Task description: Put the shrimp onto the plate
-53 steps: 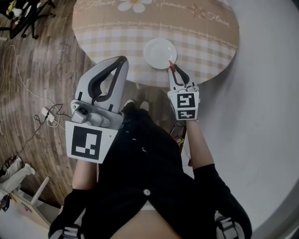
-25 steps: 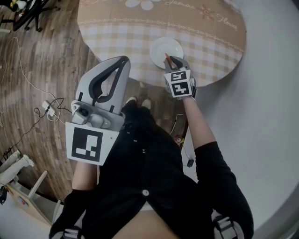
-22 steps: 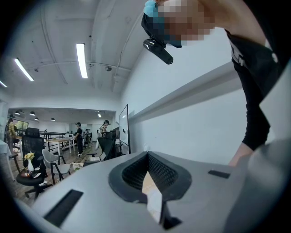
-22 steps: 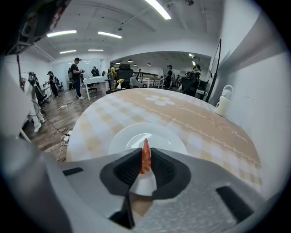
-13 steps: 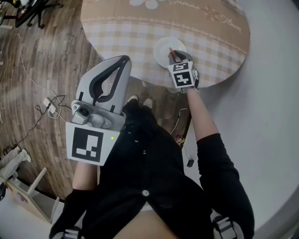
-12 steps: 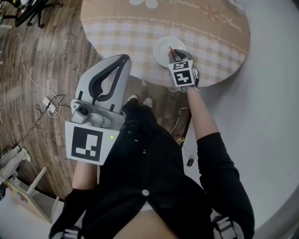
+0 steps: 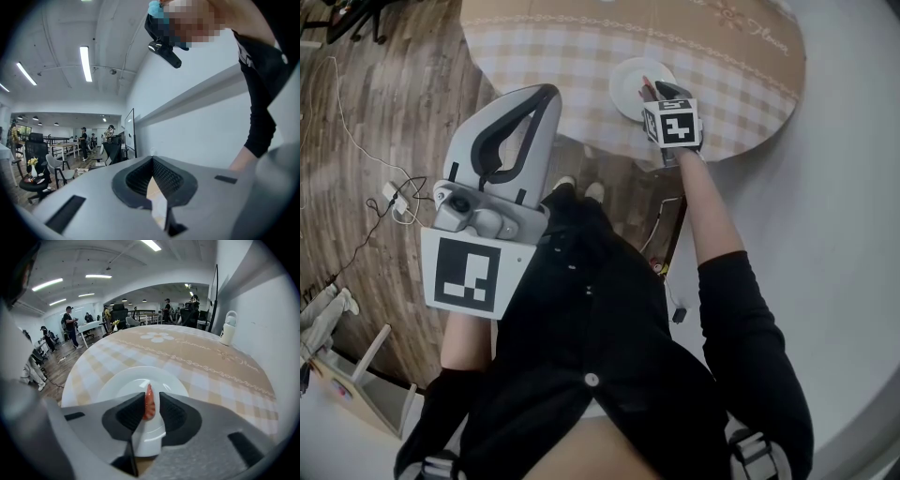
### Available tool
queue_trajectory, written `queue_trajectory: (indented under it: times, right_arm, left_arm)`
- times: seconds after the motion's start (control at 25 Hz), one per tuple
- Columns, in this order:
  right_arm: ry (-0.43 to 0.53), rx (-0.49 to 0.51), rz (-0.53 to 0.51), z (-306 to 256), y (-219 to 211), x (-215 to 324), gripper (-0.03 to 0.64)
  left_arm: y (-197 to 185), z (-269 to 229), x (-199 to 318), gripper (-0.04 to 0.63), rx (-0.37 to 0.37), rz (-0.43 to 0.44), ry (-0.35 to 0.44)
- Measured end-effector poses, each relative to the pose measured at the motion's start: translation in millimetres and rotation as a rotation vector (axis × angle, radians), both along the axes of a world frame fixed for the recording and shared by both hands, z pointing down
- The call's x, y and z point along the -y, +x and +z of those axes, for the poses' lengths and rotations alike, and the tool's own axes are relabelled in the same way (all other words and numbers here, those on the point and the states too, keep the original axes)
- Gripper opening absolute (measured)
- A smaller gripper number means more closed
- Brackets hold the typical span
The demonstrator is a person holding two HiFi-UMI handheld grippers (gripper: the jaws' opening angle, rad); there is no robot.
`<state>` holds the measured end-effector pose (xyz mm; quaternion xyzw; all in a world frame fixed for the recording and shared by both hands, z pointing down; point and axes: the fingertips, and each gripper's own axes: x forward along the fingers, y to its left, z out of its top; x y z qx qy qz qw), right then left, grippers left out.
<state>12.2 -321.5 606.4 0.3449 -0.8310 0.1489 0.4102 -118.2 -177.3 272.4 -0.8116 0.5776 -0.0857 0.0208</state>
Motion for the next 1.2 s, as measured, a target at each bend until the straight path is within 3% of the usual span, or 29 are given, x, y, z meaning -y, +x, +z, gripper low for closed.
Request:
queue_trajectory:
  times: [0.36,0.6,1.2]
  right_arm:
    - [0.052,0.06,0.054,-23,1,3,0.091]
    - [0.168,0.074,0.087,-53,8,4,0.015]
    - [0.334,0.171,0.081,-132,12,-24,0.005]
  left_arm:
    - [0,-8,-1,0.003,-0.006,0.002,0.022]
    - [3,-14,-3,0.003,-0.01,0.014,0.042]
    - [18,-30,-16,0.003,0.001,0.066,0.085]
